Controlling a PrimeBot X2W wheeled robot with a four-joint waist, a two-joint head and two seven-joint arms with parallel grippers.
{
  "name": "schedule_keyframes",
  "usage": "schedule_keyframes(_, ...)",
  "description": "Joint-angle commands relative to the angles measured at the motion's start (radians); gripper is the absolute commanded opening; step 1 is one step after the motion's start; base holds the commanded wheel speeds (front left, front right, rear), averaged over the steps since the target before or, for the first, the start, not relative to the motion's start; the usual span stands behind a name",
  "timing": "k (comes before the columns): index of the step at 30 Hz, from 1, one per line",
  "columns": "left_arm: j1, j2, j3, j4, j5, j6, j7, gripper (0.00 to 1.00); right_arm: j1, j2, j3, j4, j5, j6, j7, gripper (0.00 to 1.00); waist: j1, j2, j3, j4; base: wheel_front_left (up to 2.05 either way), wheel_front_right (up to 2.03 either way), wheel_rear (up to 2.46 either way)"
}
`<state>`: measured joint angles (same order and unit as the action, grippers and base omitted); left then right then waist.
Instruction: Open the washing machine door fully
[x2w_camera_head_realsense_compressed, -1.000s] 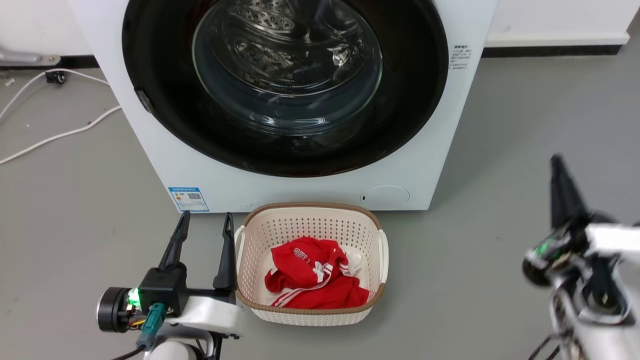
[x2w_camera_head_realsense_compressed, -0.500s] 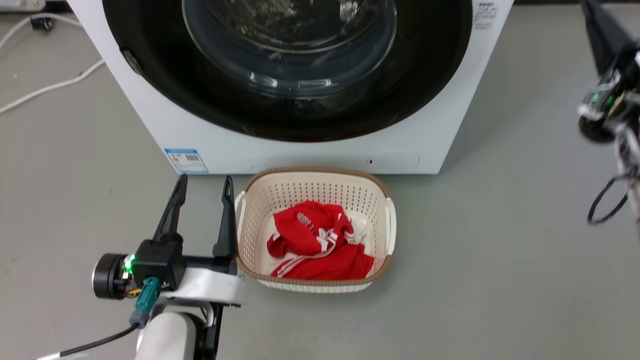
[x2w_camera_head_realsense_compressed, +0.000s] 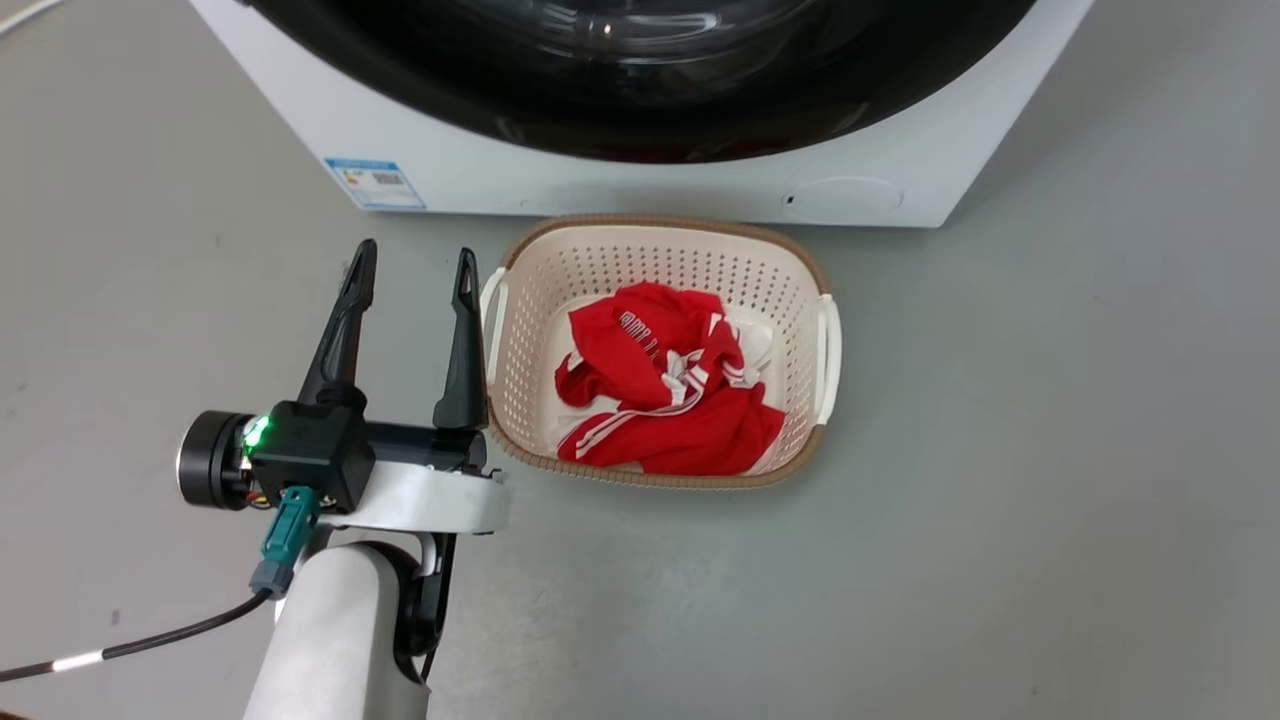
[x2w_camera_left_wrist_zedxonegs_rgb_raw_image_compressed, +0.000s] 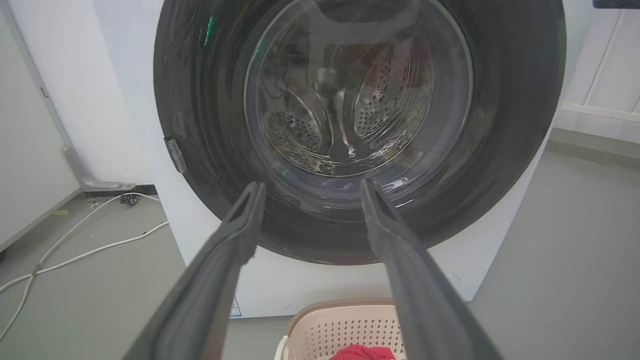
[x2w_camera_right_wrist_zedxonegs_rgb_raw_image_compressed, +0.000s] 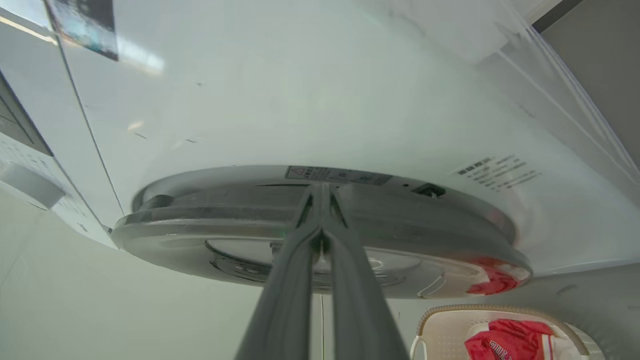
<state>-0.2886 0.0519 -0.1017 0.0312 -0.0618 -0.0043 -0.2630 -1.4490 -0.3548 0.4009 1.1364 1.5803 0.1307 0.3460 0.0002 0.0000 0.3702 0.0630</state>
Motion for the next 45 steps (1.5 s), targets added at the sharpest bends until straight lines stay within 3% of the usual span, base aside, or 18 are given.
schedule_keyframes(1, -0.015, -0.001, -0.005, -0.004, -0.001, 0.002, -0.003, 1.00, -0.025, 0.006, 0.011, 0.014, -0.010, 0.000, 0.009, 0.00, -0.0002, 0.0000, 0.021, 0.018, 0.00, 0.00, 0.00)
schedule_keyframes(13, -0.067, -0.002, -0.044, -0.010, -0.025, 0.024, -0.003, 1.00, -0.176, 0.045, 0.071, 0.124, -0.085, 0.000, 0.026, 0.00, -0.0002, 0.0000, 0.099, 0.043, 0.00, 0.00, 0.00)
schedule_keyframes(23, -0.081, -0.002, -0.064, -0.003, -0.036, 0.040, -0.003, 1.00, -0.185, 0.056, 0.064, 0.143, -0.057, 0.000, 0.173, 0.00, -0.0002, 0.0000, 0.104, 0.052, 0.00, 0.00, 0.00)
schedule_keyframes(34, -0.036, -0.002, -0.059, 0.015, -0.051, 0.043, -0.003, 1.00, -0.030, 0.056, 0.068, 0.020, -0.012, 0.000, 0.403, 0.00, -0.0002, 0.0000, 0.011, 0.031, 0.00, 0.00, 0.00)
schedule_keyframes(45, 0.055, -0.002, -0.044, 0.054, -0.037, 0.026, -0.003, 1.00, 0.205, 0.089, 0.081, -0.136, 0.038, 0.000, 0.535, 0.00, -0.0002, 0.0000, -0.143, -0.002, 0.00, 0.00, 0.00)
